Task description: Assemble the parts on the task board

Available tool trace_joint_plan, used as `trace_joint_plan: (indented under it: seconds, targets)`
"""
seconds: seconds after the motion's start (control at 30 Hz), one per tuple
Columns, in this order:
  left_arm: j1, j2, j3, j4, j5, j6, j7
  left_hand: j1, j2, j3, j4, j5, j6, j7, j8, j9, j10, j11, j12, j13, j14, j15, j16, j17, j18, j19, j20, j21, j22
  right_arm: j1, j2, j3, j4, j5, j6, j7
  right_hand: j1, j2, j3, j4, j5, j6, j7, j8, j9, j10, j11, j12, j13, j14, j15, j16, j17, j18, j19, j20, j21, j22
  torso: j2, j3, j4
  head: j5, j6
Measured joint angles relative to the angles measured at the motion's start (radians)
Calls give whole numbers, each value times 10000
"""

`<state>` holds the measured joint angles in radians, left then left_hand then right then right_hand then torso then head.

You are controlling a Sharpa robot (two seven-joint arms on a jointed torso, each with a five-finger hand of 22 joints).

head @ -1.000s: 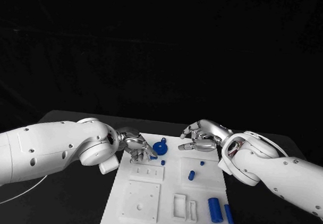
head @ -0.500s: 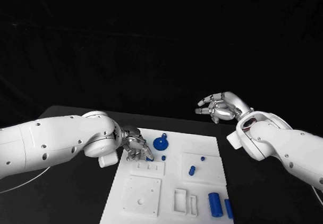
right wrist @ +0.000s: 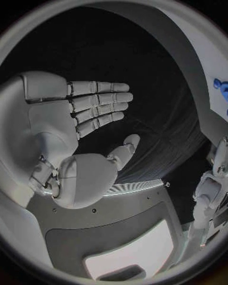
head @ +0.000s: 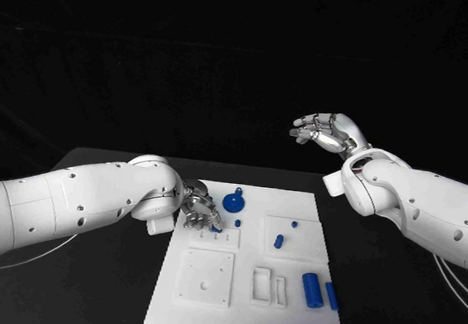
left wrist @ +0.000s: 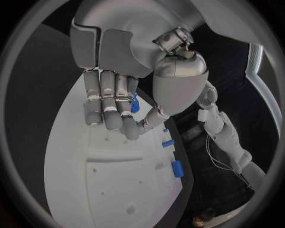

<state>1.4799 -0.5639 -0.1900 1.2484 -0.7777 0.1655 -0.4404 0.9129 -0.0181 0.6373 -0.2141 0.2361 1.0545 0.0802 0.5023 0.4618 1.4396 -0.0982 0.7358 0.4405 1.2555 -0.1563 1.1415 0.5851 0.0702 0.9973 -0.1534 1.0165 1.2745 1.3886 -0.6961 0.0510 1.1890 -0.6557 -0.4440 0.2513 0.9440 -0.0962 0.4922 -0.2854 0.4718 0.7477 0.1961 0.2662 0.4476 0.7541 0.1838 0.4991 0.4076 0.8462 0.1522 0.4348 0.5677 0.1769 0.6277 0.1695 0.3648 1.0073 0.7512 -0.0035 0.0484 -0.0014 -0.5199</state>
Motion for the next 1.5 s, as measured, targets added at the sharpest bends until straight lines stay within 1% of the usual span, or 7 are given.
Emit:
trace_joint_plan:
  seconds: [0.2,0.3,0.43,0.5,0.93,1.07,1.5]
  targets:
    - [0,73,-98,-64,-160,111,-46,-314,192,-102,-102,851,1,1,-197,1111,0,-43,432,160,-38,-38,330,34,0,-1,0,294,-107,11,57,0,-98,279,86,198,91,13,-182,-3,0,0,0,87,-23,542,-15,-735,-1288,25,87,-485,-679,2,-171,143,-246,-235,1,1,-6,7,-52]
    - [-1,107,-127,-64,-207,182,-54,-480,211,-129,-129,1126,1,1,-234,1566,-2,-45,586,228,-48,-49,462,46,0,-1,0,408,-140,11,79,0,-158,371,111,245,91,13,-193,9,0,0,0,87,-35,612,-16,-783,-1418,25,87,-520,-746,2,-207,178,-254,-239,0,-6,-10,7,-85]
    - [-8,150,-165,-76,-233,255,-56,-698,251,-129,-130,1491,1,1,-311,2584,-14,-56,816,314,-55,-57,638,65,0,-1,0,562,-206,11,113,0,-196,466,153,286,91,13,-237,-2,0,0,0,87,-50,612,-15,-823,-1540,26,87,-535,-808,3,-243,215,-284,-253,0,-10,-11,3,-113]
    - [-13,154,-169,-90,-241,282,-57,-701,253,-129,-131,1579,1,1,-341,2631,-14,-55,884,350,-56,-57,667,77,0,-1,0,600,-222,11,119,0,-196,496,176,299,91,13,-248,9,0,0,0,86,-59,647,20,-823,-1577,26,87,-535,-827,3,-244,215,-284,-254,0,-12,-11,3,-128]
    - [-20,191,-179,-104,-303,331,-60,-806,298,-169,-171,1696,2,1,-466,3295,24,-93,1152,452,-20,-93,867,88,-1,19,-20,715,-279,12,219,-1,-263,582,287,319,91,13,-302,9,0,1,0,86,-84,682,55,-860,-1755,26,86,-612,-919,6,-281,252,-321,-254,-4,-12,0,-3,-185]
    - [-29,195,-180,-104,-369,321,-58,-858,295,-168,-172,1697,2,1,-496,3731,24,-93,1191,454,-21,-93,867,88,-2,36,-37,715,-284,12,230,-1,-277,594,324,319,91,13,-302,9,0,1,-1,87,-84,682,55,-860,-1791,60,118,-612,-936,5,-280,252,-321,-254,-4,-7,6,-2,-190]
    - [-54,97,-177,145,-703,256,-32,-858,296,-85,-280,1696,2,1,-561,4154,21,-91,1191,461,-20,-93,907,86,-2,35,-36,715,-287,12,231,-2,-257,612,396,319,91,13,-386,37,0,1,-1,86,-106,718,19,-899,-1915,63,121,-612,-999,6,-315,287,-320,-264,-11,-6,6,-10,-227]
